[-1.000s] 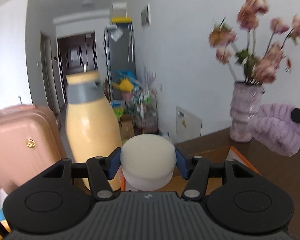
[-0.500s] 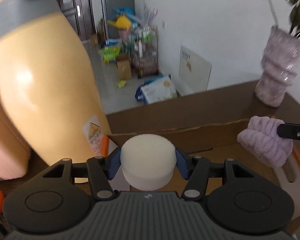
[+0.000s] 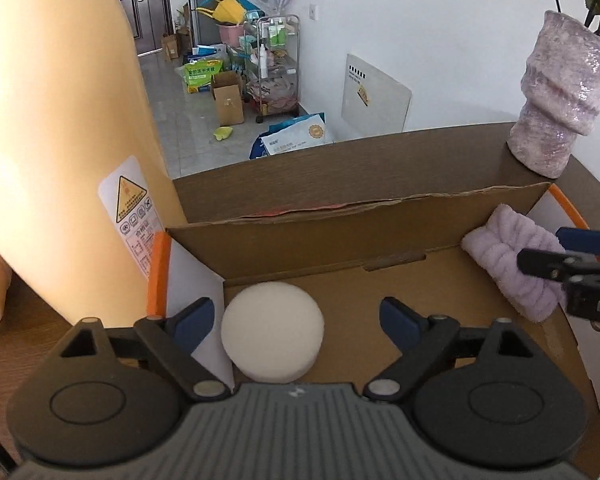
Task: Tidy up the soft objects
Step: 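Withdraw both open tools from the box back toward the pile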
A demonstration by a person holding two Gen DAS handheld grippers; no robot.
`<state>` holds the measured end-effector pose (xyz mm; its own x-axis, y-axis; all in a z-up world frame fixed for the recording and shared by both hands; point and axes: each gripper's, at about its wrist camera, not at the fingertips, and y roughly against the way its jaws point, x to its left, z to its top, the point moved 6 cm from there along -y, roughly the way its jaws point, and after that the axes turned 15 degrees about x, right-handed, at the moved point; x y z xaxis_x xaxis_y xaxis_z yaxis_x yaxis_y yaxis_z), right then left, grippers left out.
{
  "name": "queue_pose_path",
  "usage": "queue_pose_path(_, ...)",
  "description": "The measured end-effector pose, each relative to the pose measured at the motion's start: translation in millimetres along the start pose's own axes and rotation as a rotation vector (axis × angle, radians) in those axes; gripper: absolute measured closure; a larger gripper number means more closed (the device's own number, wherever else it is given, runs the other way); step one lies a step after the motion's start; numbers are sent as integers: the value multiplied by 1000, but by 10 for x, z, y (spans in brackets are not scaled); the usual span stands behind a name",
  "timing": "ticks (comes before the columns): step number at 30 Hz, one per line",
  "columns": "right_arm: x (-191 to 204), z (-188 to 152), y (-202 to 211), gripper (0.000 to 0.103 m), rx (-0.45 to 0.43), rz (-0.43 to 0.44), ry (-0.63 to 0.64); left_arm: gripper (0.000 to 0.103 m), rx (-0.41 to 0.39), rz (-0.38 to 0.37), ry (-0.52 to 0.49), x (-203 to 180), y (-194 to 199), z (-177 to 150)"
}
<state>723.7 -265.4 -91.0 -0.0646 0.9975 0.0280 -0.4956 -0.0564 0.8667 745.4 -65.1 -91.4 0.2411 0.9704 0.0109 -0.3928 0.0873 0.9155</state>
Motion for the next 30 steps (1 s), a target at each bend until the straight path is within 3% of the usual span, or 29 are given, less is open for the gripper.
queue_pose_path(4,-1,-26,21,46,-2,6,1,11,-21,19,2,-41,78,-19)
queue_pose_path(8,3,9,356,46,-39,13,-3,11,-25,15,31,-50,283,-44)
queue_pose_path(18,99,-92,1830,40,-218,36,14,6,-201,23,29,-226,1688,-280)
queue_pose_path(24,166,-436,2588,30,-298,51,41,2,-319,46,30,-337,2495,-669)
queue_pose_path(30,186,-995,3163,27,-415,51,68,1,-431,74,20,-506,2948,-1286)
